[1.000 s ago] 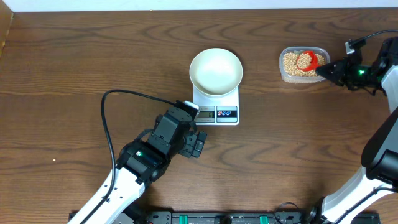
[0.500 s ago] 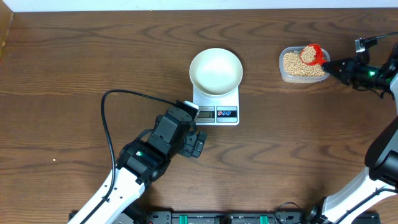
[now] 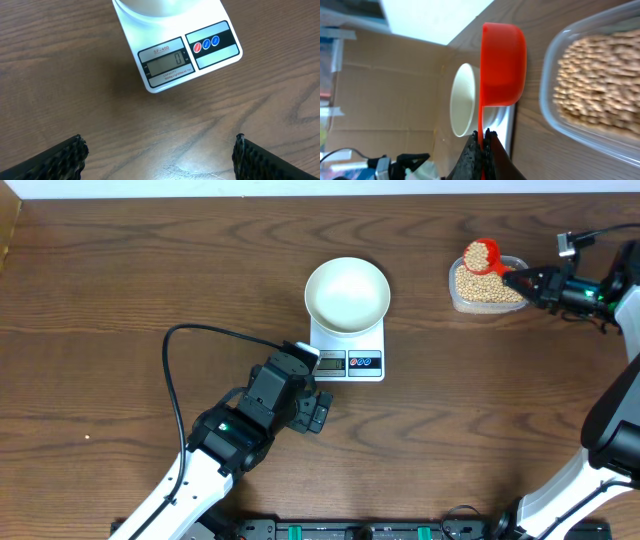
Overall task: Scoop item into bowl and weigh 50g on scale
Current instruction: 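Carry the filled scoop with the right gripper over the white bowl, then tip the scoop with the right gripper to pour soybeans into bowl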
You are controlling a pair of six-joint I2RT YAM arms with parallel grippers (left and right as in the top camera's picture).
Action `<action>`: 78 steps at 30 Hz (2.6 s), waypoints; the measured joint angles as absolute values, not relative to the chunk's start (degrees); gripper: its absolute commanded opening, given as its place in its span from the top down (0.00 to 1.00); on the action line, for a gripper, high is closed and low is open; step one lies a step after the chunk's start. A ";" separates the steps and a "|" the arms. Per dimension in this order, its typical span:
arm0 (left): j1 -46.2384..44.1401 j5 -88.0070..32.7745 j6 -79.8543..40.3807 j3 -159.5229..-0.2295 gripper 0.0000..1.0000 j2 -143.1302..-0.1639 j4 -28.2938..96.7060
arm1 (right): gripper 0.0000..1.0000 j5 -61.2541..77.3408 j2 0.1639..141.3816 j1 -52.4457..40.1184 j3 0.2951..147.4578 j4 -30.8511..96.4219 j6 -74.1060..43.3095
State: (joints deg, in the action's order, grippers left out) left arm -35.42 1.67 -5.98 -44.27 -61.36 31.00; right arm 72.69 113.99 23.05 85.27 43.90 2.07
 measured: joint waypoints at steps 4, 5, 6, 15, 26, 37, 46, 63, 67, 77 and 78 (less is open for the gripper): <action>-35.42 1.69 -5.98 -44.27 0.05 -61.36 31.00 | 0.99 74.17 113.99 20.51 85.27 42.98 1.45; -35.42 1.67 -5.98 -44.27 0.05 -61.36 31.00 | 0.99 74.63 113.99 19.81 85.27 42.63 1.28; -35.42 1.67 -5.98 -44.27 0.05 -61.36 31.00 | 0.99 75.16 113.99 18.98 85.27 42.09 0.99; -35.42 1.67 -5.98 -44.27 0.05 -61.36 31.03 | 0.99 76.75 113.99 10.76 85.25 38.06 -2.52; -35.42 1.67 -6.00 -44.27 0.05 -61.36 31.00 | 0.99 70.41 113.99 1.15 85.25 38.04 -4.14; -35.42 1.67 -5.98 -44.27 0.05 -61.36 31.03 | 0.99 64.03 113.99 -4.10 85.25 39.27 -4.34; -35.42 1.67 -5.98 -44.27 0.05 -61.36 31.00 | 0.99 53.74 113.99 -7.57 90.52 48.84 -1.80; -35.42 1.67 -5.98 -44.27 0.05 -61.36 31.03 | 0.99 27.40 113.99 -18.44 94.02 49.67 3.27; -35.42 1.69 -5.98 -44.27 0.05 -61.36 31.00 | 0.99 22.39 113.99 -20.25 94.02 48.49 5.32; -35.42 1.67 -5.98 -44.27 0.05 -61.36 31.00 | 0.99 11.88 113.99 -25.65 94.37 45.78 9.85; -35.42 1.69 -5.98 -44.27 0.05 -61.36 31.03 | 0.99 10.59 113.99 -26.22 94.61 45.76 10.00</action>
State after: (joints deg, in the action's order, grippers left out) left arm -35.42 1.69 -5.98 -44.27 -61.36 31.03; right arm 10.59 113.99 -26.22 94.61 45.76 10.00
